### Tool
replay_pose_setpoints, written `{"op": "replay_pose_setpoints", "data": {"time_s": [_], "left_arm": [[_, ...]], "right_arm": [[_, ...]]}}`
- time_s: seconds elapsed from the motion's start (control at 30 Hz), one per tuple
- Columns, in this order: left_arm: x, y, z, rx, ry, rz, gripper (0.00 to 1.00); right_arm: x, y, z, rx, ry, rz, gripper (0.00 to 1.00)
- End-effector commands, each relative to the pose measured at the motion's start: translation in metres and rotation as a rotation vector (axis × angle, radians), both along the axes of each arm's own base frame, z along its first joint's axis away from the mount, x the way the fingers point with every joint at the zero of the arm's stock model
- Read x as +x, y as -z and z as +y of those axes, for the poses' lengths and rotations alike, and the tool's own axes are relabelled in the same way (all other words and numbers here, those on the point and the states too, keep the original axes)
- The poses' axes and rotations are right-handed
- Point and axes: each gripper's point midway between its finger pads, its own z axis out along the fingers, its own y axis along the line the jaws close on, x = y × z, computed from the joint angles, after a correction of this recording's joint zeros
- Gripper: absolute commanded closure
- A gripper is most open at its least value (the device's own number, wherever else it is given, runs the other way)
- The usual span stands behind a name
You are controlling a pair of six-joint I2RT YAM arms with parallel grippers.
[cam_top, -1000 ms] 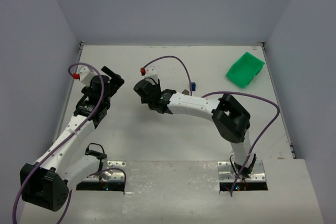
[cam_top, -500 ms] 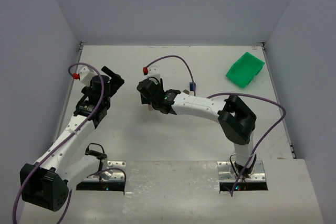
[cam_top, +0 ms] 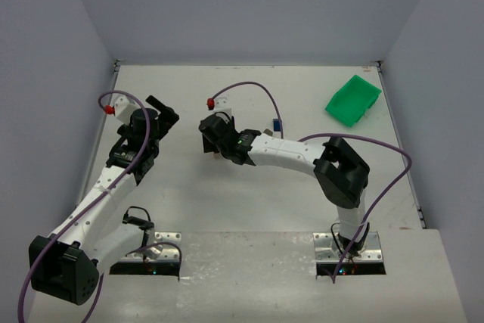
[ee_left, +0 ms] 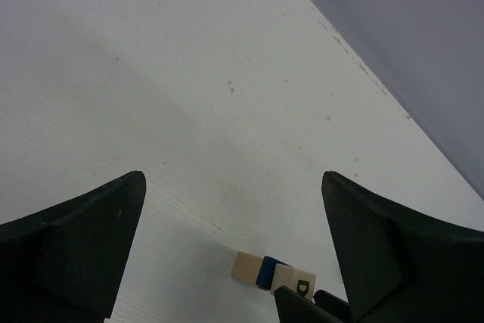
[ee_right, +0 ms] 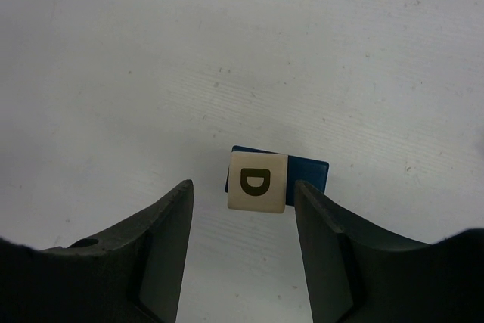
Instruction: Build the wood block tower
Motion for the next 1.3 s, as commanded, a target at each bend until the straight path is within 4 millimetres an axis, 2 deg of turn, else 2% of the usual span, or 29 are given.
{"op": "replay_pose_setpoints", "data": {"time_s": [0.0, 1.27], "left_arm": [[0.0021, -0.0113, 0.0005, -0.010, -0.001, -0.038, 0.00], [0.0022, -0.0111, -0.0003, -0.012, 0.003, -0.038, 0.00]], "right_arm": [[0.0011, -0.0174, 0.0054, 0.066, 0.008, -0.013, 0.44], [-0.0050, -0.0180, 0.0110, 0.120, -0.010, 0.013, 0.44]]}}
